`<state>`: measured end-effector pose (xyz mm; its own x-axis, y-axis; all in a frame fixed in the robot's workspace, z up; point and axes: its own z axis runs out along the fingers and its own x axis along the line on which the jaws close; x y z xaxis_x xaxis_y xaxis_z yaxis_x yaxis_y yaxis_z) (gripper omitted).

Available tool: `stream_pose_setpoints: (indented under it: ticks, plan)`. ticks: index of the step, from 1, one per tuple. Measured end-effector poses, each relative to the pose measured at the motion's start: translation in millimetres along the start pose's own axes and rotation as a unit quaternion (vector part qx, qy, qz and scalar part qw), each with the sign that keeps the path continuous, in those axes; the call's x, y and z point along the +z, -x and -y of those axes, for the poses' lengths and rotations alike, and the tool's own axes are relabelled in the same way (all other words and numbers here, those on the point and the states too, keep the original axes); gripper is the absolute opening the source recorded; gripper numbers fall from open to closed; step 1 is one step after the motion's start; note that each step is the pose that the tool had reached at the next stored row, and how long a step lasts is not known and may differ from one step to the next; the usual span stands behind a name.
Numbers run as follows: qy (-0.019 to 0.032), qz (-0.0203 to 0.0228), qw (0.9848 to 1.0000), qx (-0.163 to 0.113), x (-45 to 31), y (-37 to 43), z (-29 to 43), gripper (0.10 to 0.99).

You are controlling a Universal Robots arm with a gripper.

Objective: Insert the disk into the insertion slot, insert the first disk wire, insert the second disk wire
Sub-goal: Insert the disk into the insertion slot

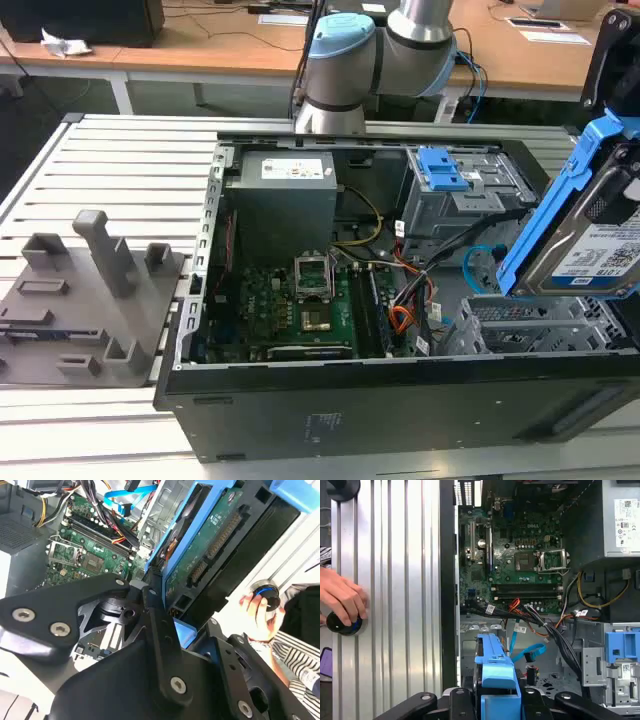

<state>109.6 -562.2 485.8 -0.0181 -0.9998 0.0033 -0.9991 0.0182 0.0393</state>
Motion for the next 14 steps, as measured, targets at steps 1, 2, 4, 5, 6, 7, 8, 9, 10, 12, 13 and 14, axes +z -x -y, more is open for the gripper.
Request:
stream_pose_setpoints:
  ticks: [1,2,4,5,6,7,8,9,10,12,13,14]
  plan:
    - [0.0,0.0,1.0,0.0,1.8,0.0,0.1,0.365]
    - [0.0,0.0,1.0,0.0,4.0,0.0,0.2,0.365]
    - [0.0,0.0,1.0,0.0,6.6,0.0,0.3,0.365]
    - [0.0,0.0,1.0,0.0,7.2,0.0,0.3,0.365]
    - [0.0,0.0,1.0,0.0,7.8,0.1,0.3,0.365]
    - [0.0,0.0,1.0,0.0,8.6,0.1,0.3,0.365]
    - [0.0,0.0,1.0,0.0,9.2,0.0,0.4,0.365]
    - [0.0,0.0,1.0,0.0,10.8,0.0,0.4,0.365]
    - [0.0,0.0,1.0,0.0,11.6,0.1,0.4,0.365]
    - [0.0,0.0,1.0,0.0,13.9,0.0,0.6,0.365]
    - [0.0,-0.0001,1.0,0.0,15.3,0.1,0.6,0.365]
    - [0.0,0.0,1.0,0.0,16.5,0.1,0.7,0.365]
